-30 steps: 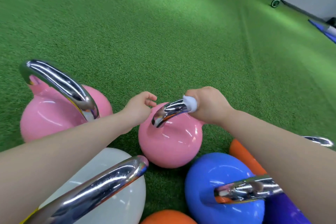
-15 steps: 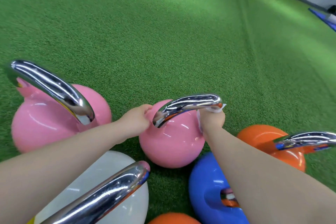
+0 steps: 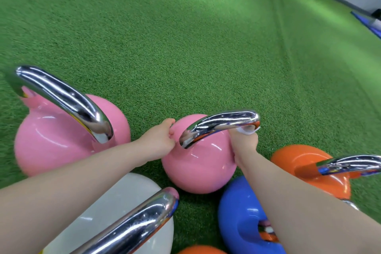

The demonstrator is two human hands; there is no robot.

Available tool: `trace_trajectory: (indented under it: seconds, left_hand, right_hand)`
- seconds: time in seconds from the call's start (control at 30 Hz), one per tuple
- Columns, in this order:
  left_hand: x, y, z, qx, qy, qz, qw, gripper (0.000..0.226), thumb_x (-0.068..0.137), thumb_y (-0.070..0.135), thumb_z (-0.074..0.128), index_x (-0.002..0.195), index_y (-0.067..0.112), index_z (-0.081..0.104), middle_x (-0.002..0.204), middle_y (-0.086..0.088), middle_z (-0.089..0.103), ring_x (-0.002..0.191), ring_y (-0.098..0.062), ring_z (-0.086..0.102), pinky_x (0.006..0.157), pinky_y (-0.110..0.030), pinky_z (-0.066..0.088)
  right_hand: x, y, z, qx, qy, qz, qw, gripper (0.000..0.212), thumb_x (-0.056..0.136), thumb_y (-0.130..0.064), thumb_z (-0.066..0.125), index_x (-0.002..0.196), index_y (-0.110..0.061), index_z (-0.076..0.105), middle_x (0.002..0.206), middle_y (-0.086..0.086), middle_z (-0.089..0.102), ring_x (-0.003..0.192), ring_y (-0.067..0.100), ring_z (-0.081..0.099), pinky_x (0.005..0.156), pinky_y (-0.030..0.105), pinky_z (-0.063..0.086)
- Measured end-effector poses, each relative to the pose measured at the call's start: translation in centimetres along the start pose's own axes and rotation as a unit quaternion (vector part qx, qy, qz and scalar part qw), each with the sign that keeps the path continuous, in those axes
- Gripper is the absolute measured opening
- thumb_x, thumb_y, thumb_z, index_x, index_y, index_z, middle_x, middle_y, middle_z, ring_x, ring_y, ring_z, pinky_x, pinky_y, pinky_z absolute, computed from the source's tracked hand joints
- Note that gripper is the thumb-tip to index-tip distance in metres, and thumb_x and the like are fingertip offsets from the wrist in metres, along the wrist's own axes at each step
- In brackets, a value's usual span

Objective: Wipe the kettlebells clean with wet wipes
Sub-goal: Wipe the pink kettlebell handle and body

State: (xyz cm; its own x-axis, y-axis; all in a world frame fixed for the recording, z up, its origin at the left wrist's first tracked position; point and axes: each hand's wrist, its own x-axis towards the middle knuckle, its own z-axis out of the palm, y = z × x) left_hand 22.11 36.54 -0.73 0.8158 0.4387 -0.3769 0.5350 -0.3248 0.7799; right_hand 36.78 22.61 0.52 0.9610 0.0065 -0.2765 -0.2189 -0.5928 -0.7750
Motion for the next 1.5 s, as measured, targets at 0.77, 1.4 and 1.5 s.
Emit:
trace_trajectory:
  seconds: [0.77,1.4,1.5]
  left_hand:
    - [-5.6,1.1,-2.2,-0.006,-0.005,-0.012,1.0,0.062,0.092,0.006,0.046,0.147,0.017,0.019,0.137,-0.008,0.046,0.118,-0.022,0.05,0.092,-0.028,0.042]
    - [-16.0,3.4,-9.9,-0.151,0.043,0.074,0.985,0.016,0.086,0.03,0.063,0.097,0.024,0.053,0.089,0.009,0.058,0.075,-0.002,0.057,0.068,-0.014,0.048]
    - [-15.3,3.2,-11.4,-0.177,0.113,0.092,0.973,0.021,0.081,0.027,0.07,0.095,0.014,0.06,0.086,0.002,0.061,0.073,-0.009,0.055,0.07,-0.023,0.045]
  right_hand:
    - [-3.4,-2.3,-1.0,-0.233,-0.004,0.068,0.97,0.043,0.097,-0.025,0.04,0.135,-0.007,0.037,0.138,0.01,0.045,0.129,0.027,0.043,0.104,0.031,0.036]
    - [-18.7,-8.9,-1.1,0.094,-0.446,-0.187,0.87,0.03,0.081,-0.044,0.065,0.108,-0.03,0.068,0.108,-0.003,0.071,0.102,0.015,0.065,0.08,0.031,0.049]
    - [-19.5,-11.0,0.5,0.061,-0.475,-0.223,0.849,0.027,0.087,-0.042,0.057,0.109,-0.031,0.067,0.102,-0.006,0.072,0.097,0.012,0.067,0.082,0.031,0.051]
